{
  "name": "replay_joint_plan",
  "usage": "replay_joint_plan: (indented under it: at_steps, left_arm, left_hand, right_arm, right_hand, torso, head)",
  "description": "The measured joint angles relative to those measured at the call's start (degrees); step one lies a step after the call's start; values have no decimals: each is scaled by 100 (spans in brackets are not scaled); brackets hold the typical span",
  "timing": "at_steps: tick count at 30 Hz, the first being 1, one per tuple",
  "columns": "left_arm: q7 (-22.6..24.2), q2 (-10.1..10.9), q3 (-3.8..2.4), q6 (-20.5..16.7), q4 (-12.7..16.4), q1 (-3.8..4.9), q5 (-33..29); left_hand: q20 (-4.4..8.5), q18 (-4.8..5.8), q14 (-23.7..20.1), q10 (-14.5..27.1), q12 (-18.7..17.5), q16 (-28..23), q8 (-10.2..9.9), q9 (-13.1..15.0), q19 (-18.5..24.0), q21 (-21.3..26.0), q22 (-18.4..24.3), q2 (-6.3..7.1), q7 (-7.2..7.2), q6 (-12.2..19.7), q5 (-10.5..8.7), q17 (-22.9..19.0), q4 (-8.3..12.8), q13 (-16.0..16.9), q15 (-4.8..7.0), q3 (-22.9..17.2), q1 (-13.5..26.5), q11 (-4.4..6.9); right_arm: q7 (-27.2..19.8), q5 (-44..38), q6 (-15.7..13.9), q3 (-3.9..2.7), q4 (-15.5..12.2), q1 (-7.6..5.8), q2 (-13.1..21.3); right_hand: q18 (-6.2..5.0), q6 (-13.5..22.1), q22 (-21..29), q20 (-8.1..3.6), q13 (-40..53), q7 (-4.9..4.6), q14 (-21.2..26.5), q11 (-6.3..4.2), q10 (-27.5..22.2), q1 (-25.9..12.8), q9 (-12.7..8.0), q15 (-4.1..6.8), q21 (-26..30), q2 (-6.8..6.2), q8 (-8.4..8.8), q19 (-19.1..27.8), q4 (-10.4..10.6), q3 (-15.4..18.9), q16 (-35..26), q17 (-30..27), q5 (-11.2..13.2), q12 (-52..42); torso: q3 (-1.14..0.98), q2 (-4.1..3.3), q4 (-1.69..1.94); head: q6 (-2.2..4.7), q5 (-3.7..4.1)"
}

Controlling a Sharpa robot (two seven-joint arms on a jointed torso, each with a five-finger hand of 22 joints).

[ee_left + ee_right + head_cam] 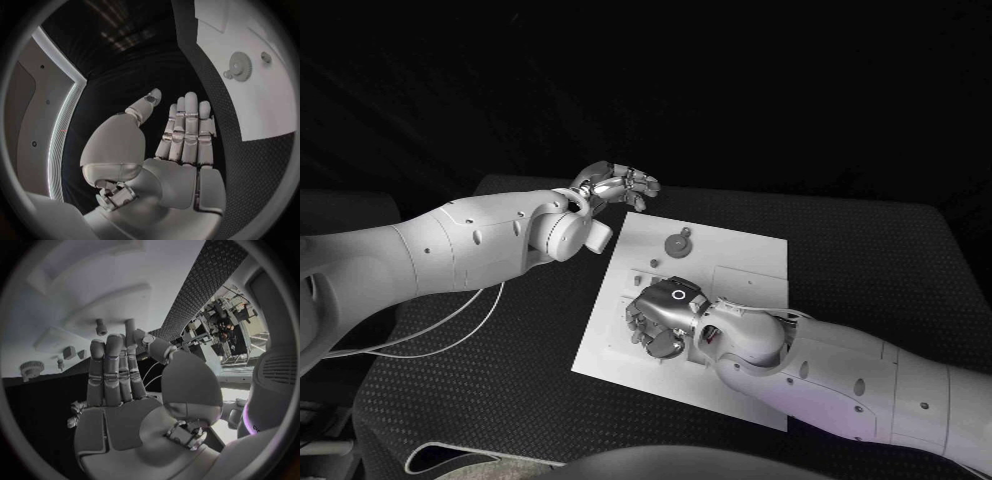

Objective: Assemble the parts on the task board

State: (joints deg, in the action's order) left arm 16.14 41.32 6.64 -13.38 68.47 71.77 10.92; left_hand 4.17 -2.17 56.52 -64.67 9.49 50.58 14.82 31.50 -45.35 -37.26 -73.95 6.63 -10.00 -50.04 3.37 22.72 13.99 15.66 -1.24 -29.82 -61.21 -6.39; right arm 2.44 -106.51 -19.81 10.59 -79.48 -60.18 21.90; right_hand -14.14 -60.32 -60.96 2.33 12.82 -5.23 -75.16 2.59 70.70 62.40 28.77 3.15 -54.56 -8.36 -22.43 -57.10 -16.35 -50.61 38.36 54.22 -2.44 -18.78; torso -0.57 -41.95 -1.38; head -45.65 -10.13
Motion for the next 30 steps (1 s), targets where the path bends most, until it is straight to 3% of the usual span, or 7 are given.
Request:
replay_joint_plan:
  at_steps: [30]
  left_arm:
    - [-2, -11, 0, 4, -5, 0, 0]
  left_hand:
    - [0, 42, 0, 0, 0, 0, 0, -5, 0, 0, -10, 0, 19, 19, 0, 9, -12, -4, 0, -12, 0, 0]
  right_arm:
    - [42, 5, 174, 44, 45, -23, -108]
  right_hand:
    - [1, 4, -11, -10, 8, 18, 13, 5, -30, 8, 76, 13, -23, 7, 33, 15, -19, -14, 2, 11, -23, 1]
  torso:
    - [2, 0, 5]
  head:
    - [-14, 9]
